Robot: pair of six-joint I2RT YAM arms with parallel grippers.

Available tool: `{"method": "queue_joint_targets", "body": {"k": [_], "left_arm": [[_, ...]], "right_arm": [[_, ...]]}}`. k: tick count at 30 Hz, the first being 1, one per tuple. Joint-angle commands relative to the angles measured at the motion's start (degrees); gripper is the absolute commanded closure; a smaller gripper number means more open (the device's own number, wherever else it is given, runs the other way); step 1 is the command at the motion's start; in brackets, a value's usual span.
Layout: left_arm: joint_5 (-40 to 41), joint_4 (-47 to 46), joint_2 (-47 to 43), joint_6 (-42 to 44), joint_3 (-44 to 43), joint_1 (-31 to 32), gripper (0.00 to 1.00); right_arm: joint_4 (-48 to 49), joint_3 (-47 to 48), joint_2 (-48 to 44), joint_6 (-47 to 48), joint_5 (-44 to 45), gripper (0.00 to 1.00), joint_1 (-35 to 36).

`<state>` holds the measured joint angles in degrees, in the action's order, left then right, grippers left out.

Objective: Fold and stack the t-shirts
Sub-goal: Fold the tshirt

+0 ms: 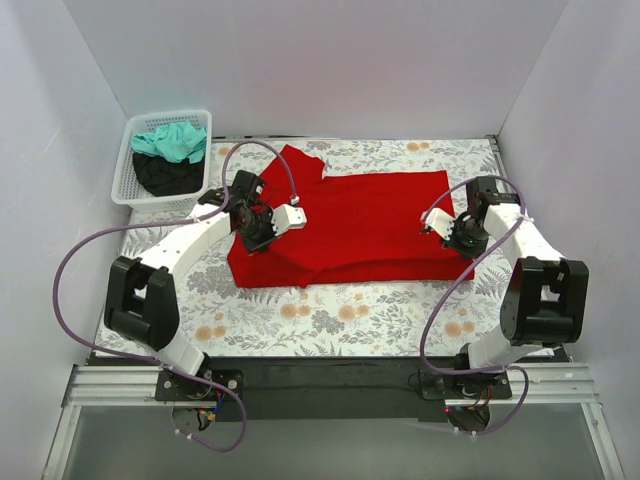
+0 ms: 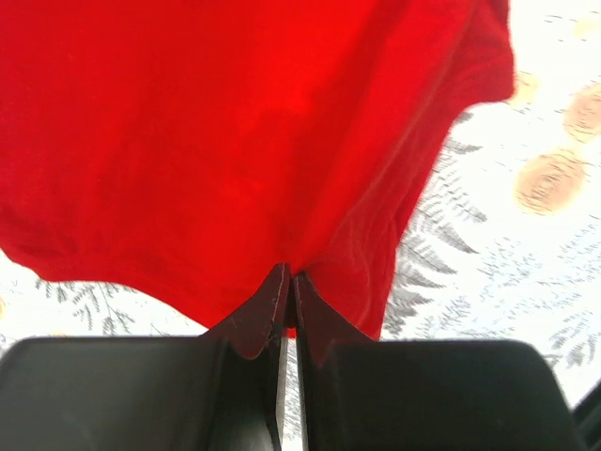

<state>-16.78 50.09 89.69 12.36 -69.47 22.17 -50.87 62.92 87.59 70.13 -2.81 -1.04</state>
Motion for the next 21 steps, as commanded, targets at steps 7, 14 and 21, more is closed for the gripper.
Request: {"method": "queue_joint_targets", "body": {"k": [7,14,21], "left_arm": [[-0.9,-1.8,8.8,3.8,-8.8,-2.7,1.0],[-1.0,-1.6,13.5,5.2,-14.0,-3.2,1.0],[-0.8,-1.4,16.0,6.0,-15.9,-3.5,1.0]], "right_arm": [[-2.3,6.9,7.0,4.7,-0.4,0.99,-0.4],[-2.3,9.2,10.8,4.1,-0.8,0.99,-0.5],[-2.0,10.0,12.9,3.9,-0.5,0.99,-0.5]]}}
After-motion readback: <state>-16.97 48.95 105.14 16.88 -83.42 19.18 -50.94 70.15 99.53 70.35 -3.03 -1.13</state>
